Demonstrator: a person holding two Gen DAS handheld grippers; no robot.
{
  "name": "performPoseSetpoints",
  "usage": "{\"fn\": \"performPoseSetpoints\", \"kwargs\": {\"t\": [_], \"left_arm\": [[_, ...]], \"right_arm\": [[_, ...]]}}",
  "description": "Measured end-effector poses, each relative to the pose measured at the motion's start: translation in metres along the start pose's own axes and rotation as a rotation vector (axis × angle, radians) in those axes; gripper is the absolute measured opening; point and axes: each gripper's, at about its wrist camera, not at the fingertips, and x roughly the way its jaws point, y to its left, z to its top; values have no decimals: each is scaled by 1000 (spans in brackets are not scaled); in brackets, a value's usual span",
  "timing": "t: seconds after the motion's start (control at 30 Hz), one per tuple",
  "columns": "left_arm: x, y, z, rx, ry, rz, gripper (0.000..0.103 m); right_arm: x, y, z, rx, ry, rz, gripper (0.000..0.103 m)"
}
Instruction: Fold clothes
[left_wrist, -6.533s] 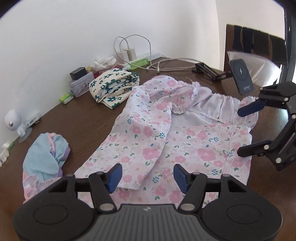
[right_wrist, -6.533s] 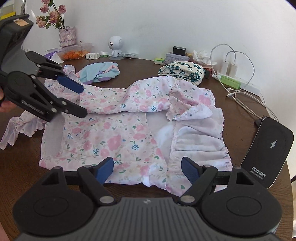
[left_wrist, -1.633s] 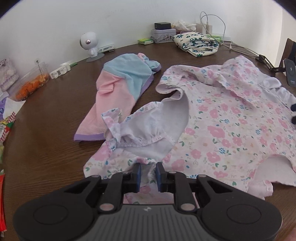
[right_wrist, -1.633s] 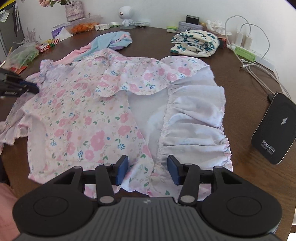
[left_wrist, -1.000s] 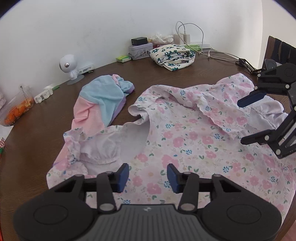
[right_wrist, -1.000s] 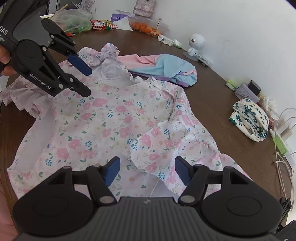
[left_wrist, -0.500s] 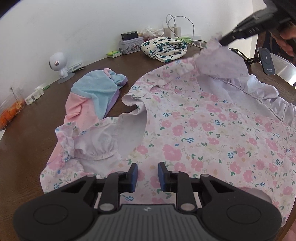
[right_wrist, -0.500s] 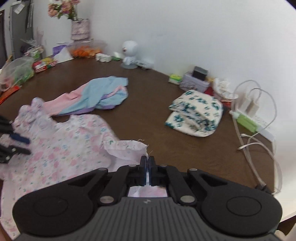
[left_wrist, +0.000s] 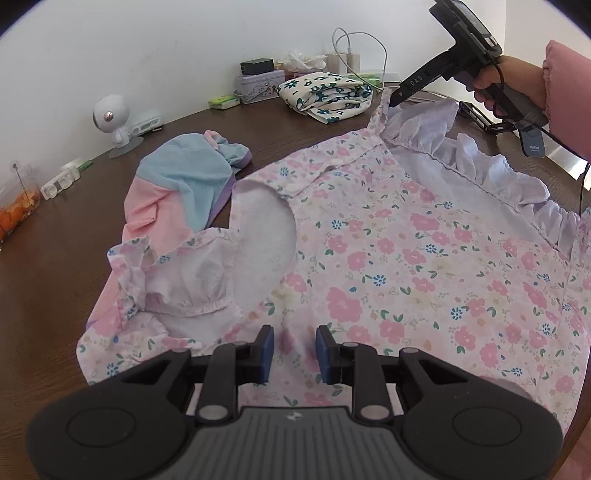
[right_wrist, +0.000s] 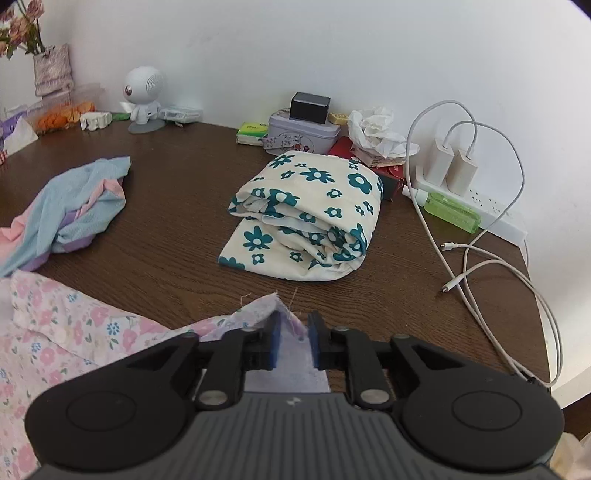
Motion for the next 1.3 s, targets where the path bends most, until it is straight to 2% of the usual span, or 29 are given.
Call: {"fn": "performPoseSetpoints", "kwargs": {"t": [0.03,0.07,0.13,0.17,0.23,0.27,0.33,0.4,0.5,0.53,0.57,0.6,0.63,0.67,0.9,0.97,1.0,1.03,1.07,1.13,1.17,1.2,1.27,1.3], "left_arm": [[-5,3,7,-6,-25,-8,36],[-11,5,16,-4,-57,6,42],[-20,8,37,8,-122,50,69],[-16,8,49,36,-124,76,73],[2,9,73,102,-89,127,72],[15,9,83,130,-58,150,70],[44,13,98,145,10,180,50],[72,22,107,118,72,158,39],[98,30,108,82,110,126,20],[102,31,108,81,113,120,16],[106,32,109,83,113,116,9],[108,31,110,88,114,112,7],[109,31,111,92,114,113,6],[111,30,112,96,114,114,5],[121,21,119,148,86,161,4],[122,20,121,146,75,163,8],[120,21,122,130,69,158,12],[116,24,123,107,54,145,12],[111,27,123,81,35,130,15],[92,35,120,25,-5,117,27],[82,39,118,-2,-25,112,31],[72,41,115,-16,-43,108,38],[45,43,104,-26,-76,117,48],[35,43,97,-27,-86,119,50]], "right_arm": [[-9,-1,0,12,-23,11,65],[-17,-3,0,20,-40,22,69],[-32,-6,-1,19,-52,40,70],[-37,-7,-3,20,-50,43,71],[-36,-9,-8,28,-16,30,72],[-35,-10,-11,32,1,23,72],[-28,-12,-20,50,38,23,72],[-19,-14,-32,83,70,40,72],[-13,-18,-44,120,78,86,71],[-11,-18,-47,125,82,89,66],[-8,-19,-49,132,87,96,54],[-5,-21,-50,146,95,110,45],[-2,-22,-51,161,103,125,23],[0,-24,-52,174,112,136,7],[-5,-26,-59,130,154,-26,3],[-12,-29,-62,141,142,-27,3],[-21,-29,-63,153,113,2,5],[-30,-30,-63,165,85,32,13],[-39,-29,-63,173,56,58,31],[-62,-23,-64,153,9,92,60],[-75,-18,-66,132,-10,113,61],[-89,-14,-68,111,-26,135,62],[-116,-5,-79,70,-39,175,75],[-129,-1,-86,48,-45,191,78]]}}
